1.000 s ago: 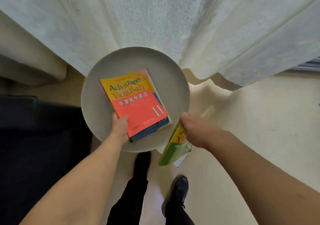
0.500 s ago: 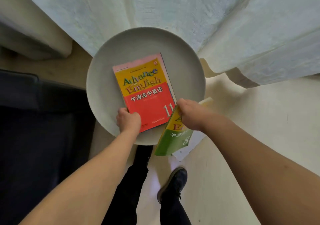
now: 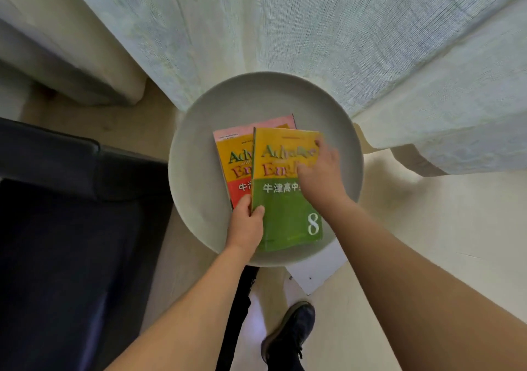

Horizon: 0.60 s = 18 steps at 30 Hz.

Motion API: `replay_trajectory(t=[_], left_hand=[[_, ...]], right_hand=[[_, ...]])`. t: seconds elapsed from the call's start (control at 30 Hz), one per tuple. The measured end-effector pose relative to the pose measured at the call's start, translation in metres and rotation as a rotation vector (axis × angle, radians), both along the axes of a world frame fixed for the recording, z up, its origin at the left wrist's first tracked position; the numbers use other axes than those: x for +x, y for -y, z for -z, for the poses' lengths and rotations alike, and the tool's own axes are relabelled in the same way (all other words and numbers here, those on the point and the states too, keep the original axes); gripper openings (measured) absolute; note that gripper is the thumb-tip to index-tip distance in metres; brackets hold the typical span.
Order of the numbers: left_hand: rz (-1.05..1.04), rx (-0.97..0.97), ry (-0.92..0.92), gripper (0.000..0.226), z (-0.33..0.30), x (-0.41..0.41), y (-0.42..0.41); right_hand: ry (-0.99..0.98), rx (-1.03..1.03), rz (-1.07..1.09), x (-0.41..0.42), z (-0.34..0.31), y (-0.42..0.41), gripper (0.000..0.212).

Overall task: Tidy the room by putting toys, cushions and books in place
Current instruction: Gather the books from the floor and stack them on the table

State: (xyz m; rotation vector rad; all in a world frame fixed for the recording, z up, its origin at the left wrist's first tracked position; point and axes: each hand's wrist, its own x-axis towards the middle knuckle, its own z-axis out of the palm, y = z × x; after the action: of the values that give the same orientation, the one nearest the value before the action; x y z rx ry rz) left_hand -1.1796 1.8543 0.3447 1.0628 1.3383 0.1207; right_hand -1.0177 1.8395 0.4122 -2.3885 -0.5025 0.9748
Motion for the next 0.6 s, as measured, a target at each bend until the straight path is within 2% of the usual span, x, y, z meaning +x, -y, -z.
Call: replay_trajectory(t=[0.1, 0.2, 0.33, 0.43, 0.6], left_hand=[[-0.109, -0.016, -0.146, 0.022, 0.016, 0.002, -0.012], [-0.153, -0.041, -0.25, 0.019, 0.032, -0.002, -0.02], [-0.145, -0.047, -0.328, 0.011, 0.04, -0.011, -0.024], [-0.077, -0.025, -0.372, 0.005, 0.036, -0.012, -0.026], [0.243, 0.007, -0.611, 0.033, -0.012, -0.004, -0.036]], right_hand=[[-0.193, -0.278, 0.037, -0.013, 0.037, 0.031, 0.067], [-0.285, -0.386, 0.033, -0.029, 0.064, 0.054, 0.065], [-0.334, -0.398, 0.029, -0.043, 0.074, 0.057, 0.056], [-0.297, -0.373, 0.018, -0.041, 0.074, 0.054, 0.049], [-0.272, -0.311, 0.018, -0.038, 0.026, 0.058, 0.033]])
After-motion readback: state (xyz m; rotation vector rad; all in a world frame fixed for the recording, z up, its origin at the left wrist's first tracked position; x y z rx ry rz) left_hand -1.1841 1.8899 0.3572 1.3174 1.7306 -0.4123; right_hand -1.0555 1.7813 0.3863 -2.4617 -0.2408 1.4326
